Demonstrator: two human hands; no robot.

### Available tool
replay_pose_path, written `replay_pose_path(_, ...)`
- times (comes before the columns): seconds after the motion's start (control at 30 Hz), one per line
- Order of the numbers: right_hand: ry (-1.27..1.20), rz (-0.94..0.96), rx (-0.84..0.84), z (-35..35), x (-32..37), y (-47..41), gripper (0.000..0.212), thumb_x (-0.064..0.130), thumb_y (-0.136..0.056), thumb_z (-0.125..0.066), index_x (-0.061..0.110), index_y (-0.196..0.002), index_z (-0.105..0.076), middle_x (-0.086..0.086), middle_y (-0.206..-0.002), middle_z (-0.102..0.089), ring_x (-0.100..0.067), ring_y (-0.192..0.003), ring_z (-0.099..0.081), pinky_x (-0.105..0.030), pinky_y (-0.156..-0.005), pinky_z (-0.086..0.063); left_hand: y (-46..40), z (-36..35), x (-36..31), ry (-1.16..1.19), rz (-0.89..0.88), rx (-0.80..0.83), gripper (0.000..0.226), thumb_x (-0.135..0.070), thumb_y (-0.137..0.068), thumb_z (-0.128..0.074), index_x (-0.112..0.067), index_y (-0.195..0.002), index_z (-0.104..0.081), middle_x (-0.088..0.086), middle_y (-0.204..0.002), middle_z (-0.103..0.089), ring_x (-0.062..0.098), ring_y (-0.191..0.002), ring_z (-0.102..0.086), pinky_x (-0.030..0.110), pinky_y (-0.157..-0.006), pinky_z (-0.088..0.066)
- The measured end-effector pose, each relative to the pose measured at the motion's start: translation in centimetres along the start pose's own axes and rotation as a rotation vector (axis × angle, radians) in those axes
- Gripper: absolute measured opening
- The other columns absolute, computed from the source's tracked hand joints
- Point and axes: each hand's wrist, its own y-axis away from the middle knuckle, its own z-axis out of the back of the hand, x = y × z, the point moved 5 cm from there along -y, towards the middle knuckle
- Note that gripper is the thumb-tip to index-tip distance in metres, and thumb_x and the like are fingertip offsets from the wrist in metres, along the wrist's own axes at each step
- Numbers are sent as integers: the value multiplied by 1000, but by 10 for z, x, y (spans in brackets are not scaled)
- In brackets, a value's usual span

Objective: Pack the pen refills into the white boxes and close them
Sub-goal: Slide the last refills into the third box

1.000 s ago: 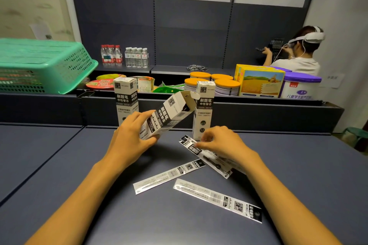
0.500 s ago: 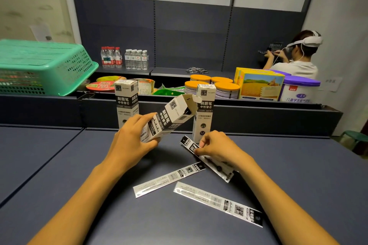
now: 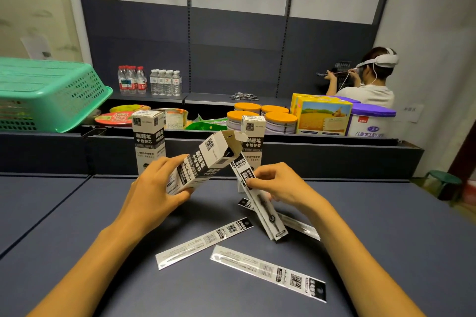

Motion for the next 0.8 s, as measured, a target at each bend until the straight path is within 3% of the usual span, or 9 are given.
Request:
replay_pose_path(0.07,-176,18,-18,10,5,5,18,21,-90,-68,4,-93,-72,-13,-85,-71,-4,-52,-52,-18,-47,-39,0,0,0,7,3,-8,74,-27,-72,-82,-32,-136,-45,-7,-117,-57,15,-103,-54,41,-76,-56)
replay_pose_path(0.13,-353,75,-71,22,12,10,22,21,-87,-70,0,-97,-70,-22,-91,-70,-17,-60,-57,-21,-48,-44,0,-1,0,12,4,-7,74,-26,-72,-82,-34,-136,-45,-8,-117,-56,15,-103,-54,42,-76,-56)
replay_pose_path(0.2,-535,125,-151,32,19,14,29,25,-80,-72,3,-99,-68,-18,-91,-73,-27,-69,-65,-26,-52,-51,0,-2,0,11,4,-2,75,-25,-72,-83,-34,-136,-44,-7,-118,-57,15,-104,-54,43,-77,-57)
replay_pose_path(0.3,-721,183,-287,38,28,19,32,28,-74,-70,9,-100,-66,-7,-89,-76,-25,-78,-72,-28,-57,-56,-1,-2,-1,12,1,2,74,-27,-72,-82,-31,-136,-46,-6,-118,-57,15,-104,-54,42,-77,-57)
replay_pose_path(0.5,-819,278,-475,38,41,23,27,29,-77,-68,11,-96,-64,-3,-83,-76,-21,-77,-73,-24,-54,-55,1,-3,-5,19,-14,16,74,-27,-72,-82,-30,-137,-46,-5,-118,-57,12,-104,-53,40,-79,-56)
replay_pose_path(0.8,-927,264,-739,47,34,28,15,20,-83,-69,13,-95,-65,3,-81,-76,-16,-79,-74,-19,-49,-52,1,-4,-7,23,-42,22,73,-31,-74,-81,-35,-136,-44,-9,-116,-55,10,-103,-53,37,-78,-56)
